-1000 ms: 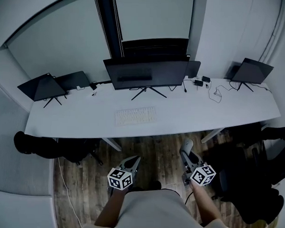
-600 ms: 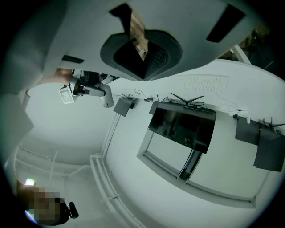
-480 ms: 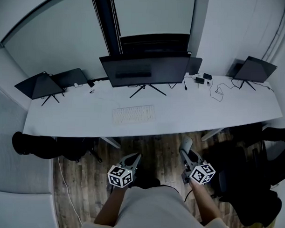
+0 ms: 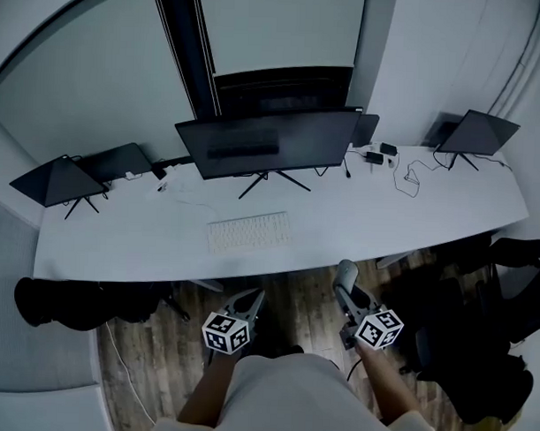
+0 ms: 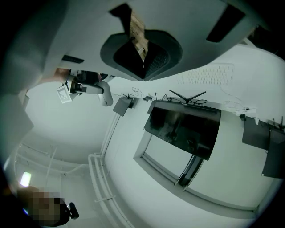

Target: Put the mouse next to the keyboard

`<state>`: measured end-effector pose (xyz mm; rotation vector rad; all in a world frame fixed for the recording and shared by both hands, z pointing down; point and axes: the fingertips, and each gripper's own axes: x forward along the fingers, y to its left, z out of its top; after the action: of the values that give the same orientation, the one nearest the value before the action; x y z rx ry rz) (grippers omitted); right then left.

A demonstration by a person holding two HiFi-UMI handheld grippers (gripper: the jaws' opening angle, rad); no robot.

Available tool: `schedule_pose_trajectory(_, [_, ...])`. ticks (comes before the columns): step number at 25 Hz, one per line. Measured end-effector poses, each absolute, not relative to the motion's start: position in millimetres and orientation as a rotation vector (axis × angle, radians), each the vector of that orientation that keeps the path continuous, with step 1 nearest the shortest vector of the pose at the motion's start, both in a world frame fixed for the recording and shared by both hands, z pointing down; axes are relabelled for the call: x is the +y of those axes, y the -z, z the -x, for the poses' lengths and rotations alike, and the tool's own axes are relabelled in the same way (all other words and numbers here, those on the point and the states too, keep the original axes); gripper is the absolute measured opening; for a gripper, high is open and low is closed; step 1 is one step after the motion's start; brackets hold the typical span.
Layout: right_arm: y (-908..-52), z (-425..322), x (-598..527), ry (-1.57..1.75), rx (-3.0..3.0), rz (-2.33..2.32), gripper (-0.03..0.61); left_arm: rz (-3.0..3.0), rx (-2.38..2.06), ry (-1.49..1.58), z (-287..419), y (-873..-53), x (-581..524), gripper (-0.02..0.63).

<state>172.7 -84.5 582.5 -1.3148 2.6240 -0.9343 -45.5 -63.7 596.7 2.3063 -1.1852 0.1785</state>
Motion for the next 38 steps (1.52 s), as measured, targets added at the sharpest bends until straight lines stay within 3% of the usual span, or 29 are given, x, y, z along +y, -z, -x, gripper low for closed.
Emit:
schedule_pose_trajectory(20, [-622, -99, -182, 1.055, 2.593, 1.532, 0.143, -2.343, -0.983, -0.261, 106, -636, -183, 0.018])
schedule_pose_trajectory(38, [-665, -68, -222, 1.252, 2.655, 1.504, 0.143, -2.249, -0.967, -0.3, 117, -674, -196, 0.018])
